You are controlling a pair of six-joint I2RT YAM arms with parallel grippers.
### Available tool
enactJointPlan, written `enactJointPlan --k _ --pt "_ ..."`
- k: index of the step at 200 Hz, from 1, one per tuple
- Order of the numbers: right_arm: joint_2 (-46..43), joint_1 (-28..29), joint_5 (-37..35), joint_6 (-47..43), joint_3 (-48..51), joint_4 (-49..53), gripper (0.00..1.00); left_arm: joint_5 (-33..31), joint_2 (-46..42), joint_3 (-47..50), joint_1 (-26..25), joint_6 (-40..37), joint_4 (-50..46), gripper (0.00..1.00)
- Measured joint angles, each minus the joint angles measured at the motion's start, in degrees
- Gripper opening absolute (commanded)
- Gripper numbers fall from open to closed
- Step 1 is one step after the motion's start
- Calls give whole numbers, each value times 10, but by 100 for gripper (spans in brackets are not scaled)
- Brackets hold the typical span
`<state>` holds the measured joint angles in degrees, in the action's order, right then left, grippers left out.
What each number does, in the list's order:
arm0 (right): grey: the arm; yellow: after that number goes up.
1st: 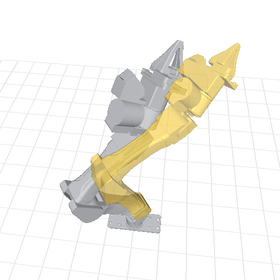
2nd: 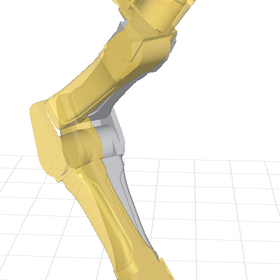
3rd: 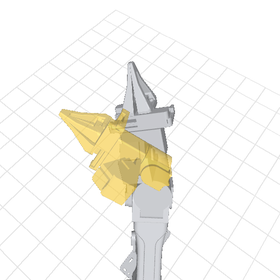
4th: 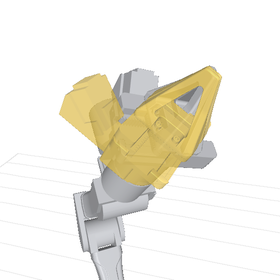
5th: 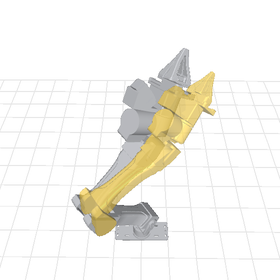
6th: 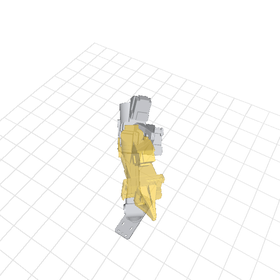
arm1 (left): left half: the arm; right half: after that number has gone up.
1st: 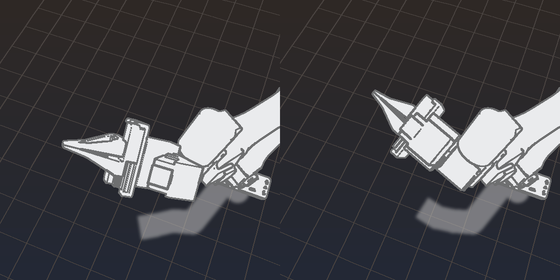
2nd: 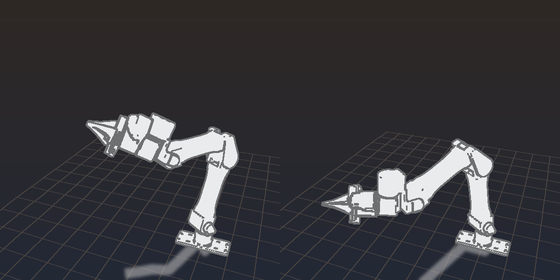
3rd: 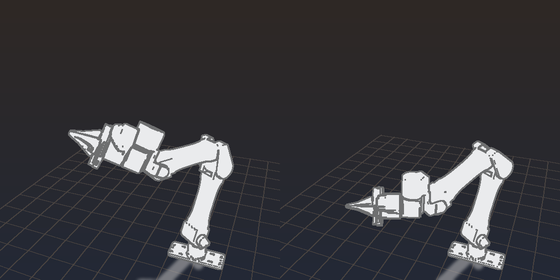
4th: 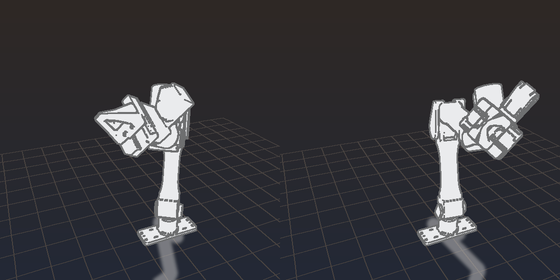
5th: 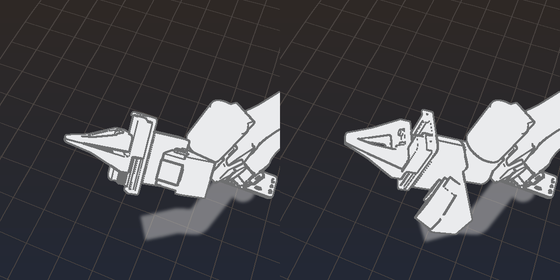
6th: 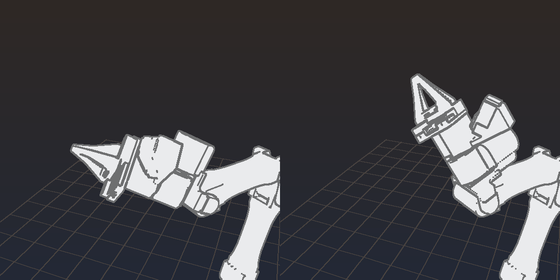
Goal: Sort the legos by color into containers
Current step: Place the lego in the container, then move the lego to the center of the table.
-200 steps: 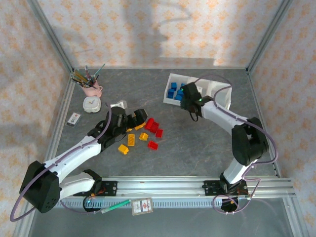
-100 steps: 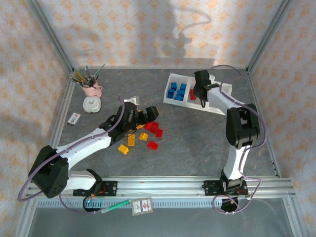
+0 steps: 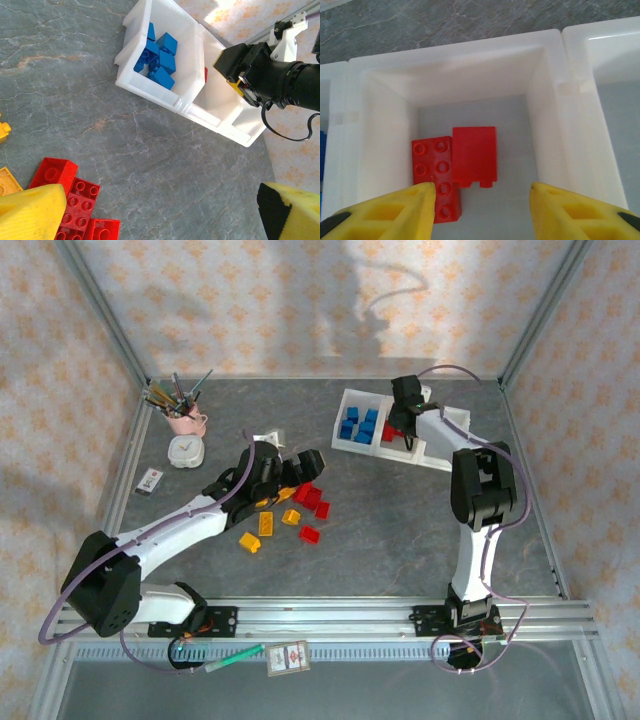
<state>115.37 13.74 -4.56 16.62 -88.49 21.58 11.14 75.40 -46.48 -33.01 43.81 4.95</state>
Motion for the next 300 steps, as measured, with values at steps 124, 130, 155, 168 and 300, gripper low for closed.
enactJointPlan --k 124,130,155,168,300 --pt "-170 152 61 44 200 -18 62 -29 -111 60 43 -4 -33 99" --pt "-170 164 61 48 207 -19 62 -31 -118 66 45 -4 -39 99" --pt "-170 211 61 68 232 -19 65 -41 -143 87 49 -3 -55 99" --pt "-170 235 64 78 237 -19 66 -44 -155 97 51 -3 -59 99" --pt "-97 342 91 151 231 -54 73 -72 -211 139 68 7 -95 99"
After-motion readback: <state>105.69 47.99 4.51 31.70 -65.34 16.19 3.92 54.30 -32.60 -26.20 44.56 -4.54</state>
